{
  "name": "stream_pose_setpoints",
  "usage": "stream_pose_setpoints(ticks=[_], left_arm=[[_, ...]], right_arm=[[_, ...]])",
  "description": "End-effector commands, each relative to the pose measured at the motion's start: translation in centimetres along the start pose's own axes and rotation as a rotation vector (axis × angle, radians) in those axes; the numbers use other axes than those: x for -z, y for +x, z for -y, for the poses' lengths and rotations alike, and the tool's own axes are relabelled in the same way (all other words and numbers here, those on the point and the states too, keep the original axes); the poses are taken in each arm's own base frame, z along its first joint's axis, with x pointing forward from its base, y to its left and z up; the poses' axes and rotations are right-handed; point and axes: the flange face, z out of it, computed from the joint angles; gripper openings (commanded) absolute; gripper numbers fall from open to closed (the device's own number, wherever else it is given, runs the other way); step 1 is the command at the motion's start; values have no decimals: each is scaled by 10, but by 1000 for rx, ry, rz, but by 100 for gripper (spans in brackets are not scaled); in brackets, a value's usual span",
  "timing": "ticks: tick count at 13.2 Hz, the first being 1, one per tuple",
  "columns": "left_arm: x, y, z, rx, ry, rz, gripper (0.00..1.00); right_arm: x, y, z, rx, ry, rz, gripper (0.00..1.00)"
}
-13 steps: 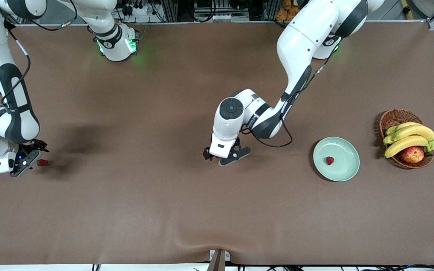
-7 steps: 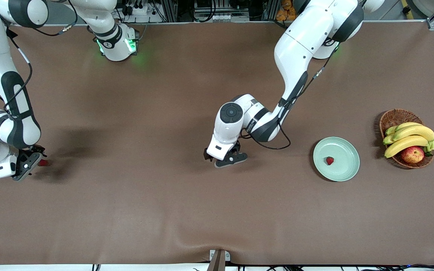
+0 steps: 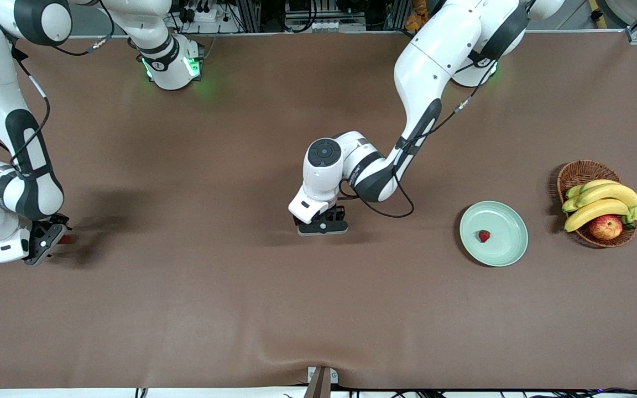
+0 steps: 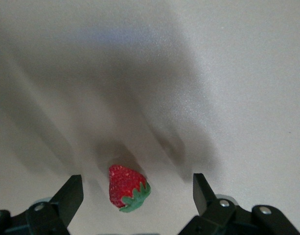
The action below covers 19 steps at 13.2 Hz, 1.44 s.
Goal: Collect all strawberries into plate
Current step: 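Grasp the last strawberry with the right gripper while the left gripper grasps another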
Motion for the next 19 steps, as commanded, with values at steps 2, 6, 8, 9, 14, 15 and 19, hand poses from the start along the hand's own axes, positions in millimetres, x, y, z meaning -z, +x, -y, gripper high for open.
stream_pose_setpoints(ticks=[2, 6, 8, 9, 14, 15, 19], left_arm=[[-17, 7, 9, -78, 23, -14, 72], [-23, 4, 9, -84, 28, -11, 67], [-25, 4, 10, -83, 31, -9, 59], [-25, 4, 10, -83, 31, -9, 54], [-25, 2, 9, -71, 29, -8, 36], [-26, 1, 8, -72, 30, -6, 29], [-21, 5, 10, -77, 29, -14, 3]], right_arm=[[-4, -8, -6, 149, -58, -16, 82], [-4, -8, -6, 149, -58, -16, 63], [-5, -8, -6, 149, -56, -16, 39], [-5, -8, -6, 149, -56, -16, 28], [-1, -3, -6, 119, -53, -46, 0], [1, 4, -5, 119, -54, -56, 0], [19, 70, 3, 136, -63, -134, 0]])
